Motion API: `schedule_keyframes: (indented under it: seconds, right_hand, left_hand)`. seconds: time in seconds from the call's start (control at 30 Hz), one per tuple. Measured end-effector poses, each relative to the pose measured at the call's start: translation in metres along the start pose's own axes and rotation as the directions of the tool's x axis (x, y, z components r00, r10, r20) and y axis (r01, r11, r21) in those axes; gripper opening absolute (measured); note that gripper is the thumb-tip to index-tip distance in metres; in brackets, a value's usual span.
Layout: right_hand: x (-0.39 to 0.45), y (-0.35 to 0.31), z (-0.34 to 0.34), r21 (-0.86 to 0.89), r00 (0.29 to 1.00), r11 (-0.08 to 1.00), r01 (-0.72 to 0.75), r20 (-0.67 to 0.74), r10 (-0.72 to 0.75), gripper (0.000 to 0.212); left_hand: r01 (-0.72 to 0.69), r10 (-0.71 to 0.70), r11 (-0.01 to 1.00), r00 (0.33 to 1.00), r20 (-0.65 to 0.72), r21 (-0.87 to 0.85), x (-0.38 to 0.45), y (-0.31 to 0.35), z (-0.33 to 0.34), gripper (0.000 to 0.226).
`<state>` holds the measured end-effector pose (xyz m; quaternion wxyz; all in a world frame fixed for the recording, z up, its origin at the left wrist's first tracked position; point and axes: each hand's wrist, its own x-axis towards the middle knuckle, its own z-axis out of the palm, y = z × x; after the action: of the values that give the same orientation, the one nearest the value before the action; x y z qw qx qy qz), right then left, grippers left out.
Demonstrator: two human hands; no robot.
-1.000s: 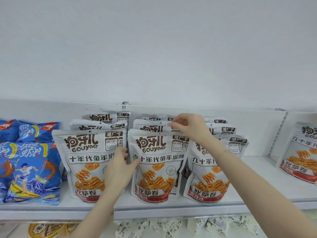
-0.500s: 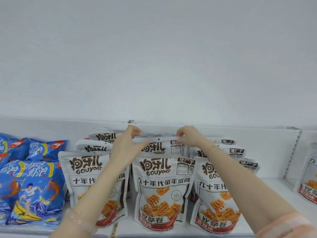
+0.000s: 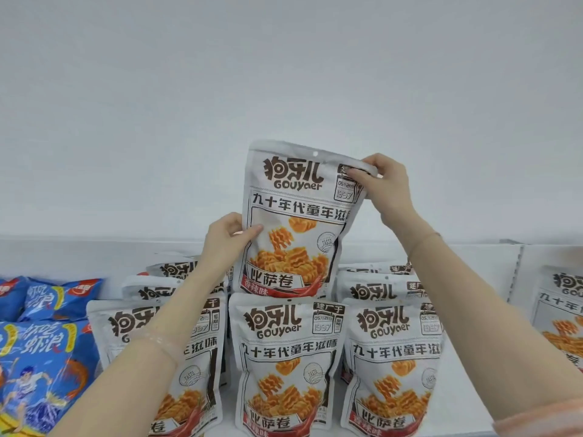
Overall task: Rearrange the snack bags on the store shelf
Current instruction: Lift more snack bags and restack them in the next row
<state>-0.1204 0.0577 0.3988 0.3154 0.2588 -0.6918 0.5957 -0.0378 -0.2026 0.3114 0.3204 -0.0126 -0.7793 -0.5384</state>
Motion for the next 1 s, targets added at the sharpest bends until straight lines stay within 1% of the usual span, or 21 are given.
schedule_keyframes:
  seconds: [0.03,0.07,0.1,0.13,0.17,0.23,0.27,0.3,0.37,0.4,0.5,0.6,0.7,0.77,0.9,1.0]
  right_hand:
    - [-0.001,-0.002,0.000,0.057,1.000,0.998,-0.026,-0.006,0.026,0.012]
    - [-0.003,-0.003,-0.001,0.159,0.997,0.985,-0.074,0.005,0.074,0.011]
    - [-0.007,-0.003,-0.001,0.267,0.989,0.953,-0.147,0.047,0.140,0.015]
    - [-0.012,0.000,-0.002,0.322,0.974,0.920,-0.223,0.112,0.198,0.023]
    - [-0.020,0.004,-0.002,0.289,0.952,0.912,-0.290,0.186,0.244,0.034]
    - [-0.038,0.018,0.001,0.105,0.891,0.923,-0.370,0.323,0.321,0.053]
    - [-0.047,0.027,0.004,0.048,0.866,0.920,-0.389,0.360,0.347,0.054]
    - [-0.056,0.034,0.009,0.047,0.857,0.913,-0.405,0.367,0.361,0.050]
    - [-0.067,0.044,0.016,0.099,0.888,0.912,-0.397,0.294,0.355,0.035]
    - [-0.071,0.046,0.019,0.103,0.910,0.924,-0.368,0.245,0.335,0.029]
    - [-0.076,0.045,0.027,0.068,0.953,0.961,-0.269,0.164,0.255,0.009]
    - [-0.078,0.038,0.029,0.178,0.952,0.938,-0.296,0.135,0.275,0.011]
    - [-0.074,0.034,0.027,0.272,0.942,0.904,-0.328,0.164,0.293,0.011]
    - [-0.073,0.032,0.027,0.286,0.938,0.896,-0.339,0.177,0.298,0.011]
    - [-0.072,0.031,0.031,0.287,0.937,0.894,-0.344,0.161,0.309,0.015]
    - [-0.072,0.033,0.035,0.292,0.933,0.887,-0.358,0.149,0.328,0.011]
  left_hand:
    - [-0.025,0.025,0.999,0.999,-0.033,-0.026,0.002,0.001,0.002,0.036]
    - [-0.039,0.036,0.998,0.997,-0.064,-0.046,0.003,0.001,0.004,0.036]
    - [-0.046,0.040,0.997,0.995,-0.093,-0.067,0.002,0.003,0.006,0.036]
    - [-0.050,0.041,0.996,0.992,-0.121,-0.076,0.001,0.004,0.008,0.035]
    - [-0.055,0.043,0.995,0.988,-0.146,-0.080,0.001,0.004,0.009,0.035]
    - [-0.053,0.034,0.993,0.983,-0.183,-0.101,0.001,0.003,0.010,0.034]
    - [-0.051,0.026,0.991,0.981,-0.194,-0.122,0.002,0.002,0.010,0.034]
    - [-0.048,0.019,0.989,0.979,-0.204,-0.139,0.002,0.001,0.010,0.035]
    - [-0.046,0.014,0.988,0.977,-0.215,-0.147,0.001,-0.001,0.009,0.037]
    - [-0.049,0.018,0.988,0.977,-0.211,-0.146,0.000,0.000,0.009,0.036]
    - [-0.052,0.020,0.984,0.982,-0.187,-0.171,-0.004,0.001,0.004,0.036]
    - [-0.039,0.001,0.974,0.986,-0.168,-0.223,-0.006,0.002,-0.006,0.040]
    - [-0.013,-0.020,0.951,0.994,-0.105,-0.310,-0.007,0.003,-0.017,0.040]
    - [0.001,-0.027,0.943,0.997,-0.075,-0.334,-0.007,0.003,-0.021,0.039]
    - [0.036,-0.058,0.934,0.997,-0.054,-0.356,-0.005,-0.001,-0.021,0.038]
    - [0.045,-0.066,0.938,0.997,-0.050,-0.344,-0.002,-0.004,-0.021,0.037]
